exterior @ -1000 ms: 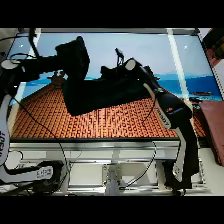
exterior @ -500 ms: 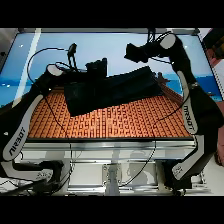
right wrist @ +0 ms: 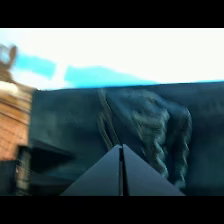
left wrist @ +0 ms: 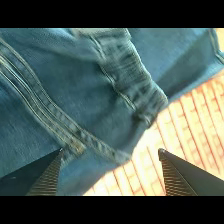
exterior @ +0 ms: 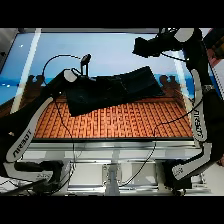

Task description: Fold the clothes and pants, and hang the long-sleeved shirts on hangers.

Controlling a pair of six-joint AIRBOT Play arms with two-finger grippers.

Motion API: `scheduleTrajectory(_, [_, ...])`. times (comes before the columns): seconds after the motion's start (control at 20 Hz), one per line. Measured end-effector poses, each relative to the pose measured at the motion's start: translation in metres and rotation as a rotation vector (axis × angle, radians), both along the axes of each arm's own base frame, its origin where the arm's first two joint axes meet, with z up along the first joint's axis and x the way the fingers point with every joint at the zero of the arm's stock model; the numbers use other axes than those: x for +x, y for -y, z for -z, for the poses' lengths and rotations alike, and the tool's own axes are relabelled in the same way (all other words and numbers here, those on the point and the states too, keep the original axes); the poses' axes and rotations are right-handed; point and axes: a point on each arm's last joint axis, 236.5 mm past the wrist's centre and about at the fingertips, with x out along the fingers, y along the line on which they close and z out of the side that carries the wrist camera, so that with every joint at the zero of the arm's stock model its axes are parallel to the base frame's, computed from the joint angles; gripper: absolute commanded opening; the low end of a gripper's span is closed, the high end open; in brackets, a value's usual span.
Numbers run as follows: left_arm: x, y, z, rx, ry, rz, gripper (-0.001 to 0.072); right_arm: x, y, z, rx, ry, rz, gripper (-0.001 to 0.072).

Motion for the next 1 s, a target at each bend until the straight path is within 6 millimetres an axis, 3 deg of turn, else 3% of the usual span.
scheduleTrajectory(0.1, [-0.002,-0.013,-0.026,-0.012,0.027,-0.005,0.0533,-0.012,0.006,0.003,-0.041,-0.033,-0.017,0.0019])
scheduleTrajectory(0.2, [-0.002,-0.036,-0.061,-0.014,0.086,-0.032,0.0527,-0.023,0.019,-0.007,-0.085,-0.03,-0.019,0.0018])
scheduleTrajectory(0.25, [-0.003,-0.053,-0.079,0.004,0.12,-0.051,0.0483,-0.028,0.026,-0.017,-0.104,-0.012,-0.015,0.0018])
scheduleTrajectory(0.3, [-0.006,-0.074,-0.092,0.044,0.146,-0.074,0.0483,-0.034,0.035,-0.028,-0.12,0.006,-0.012,0.0019])
scheduleTrajectory(0.4, [-0.016,-0.119,-0.105,0.15,0.178,-0.136,0.0467,-0.046,0.058,-0.053,-0.15,0.059,0.005,0.0018])
scheduleTrajectory(0.45, [-0.023,-0.143,-0.109,0.202,0.187,-0.175,0.0352,-0.052,0.071,-0.064,-0.16,0.083,0.024,0.0018])
scheduleTrajectory(0.5, [-0.031,-0.165,-0.106,0.247,0.184,-0.215,0.0298,-0.058,0.085,-0.073,-0.168,0.102,0.048,0.0019])
scheduleTrajectory(0.55, [-0.039,-0.185,-0.1,0.284,0.171,-0.25,0.0298,-0.063,0.099,-0.082,-0.172,0.121,0.077,0.0018])
scheduleTrajectory(0.75, [-0.077,-0.247,-0.042,0.362,0.015,-0.372,0.0326,-0.078,0.143,-0.098,-0.183,0.15,0.17,0.0019])
scheduleTrajectory(0.9, [-0.095,-0.257,-0.005,0.307,-0.091,-0.39,0.0641,-0.082,0.156,-0.1,-0.184,0.152,0.201,0.0019])
scheduleTrajectory(1.0, [-0.098,-0.254,0.009,0.246,-0.136,-0.386,0.0642,-0.083,0.158,-0.1,-0.177,0.151,0.206,0.0019])
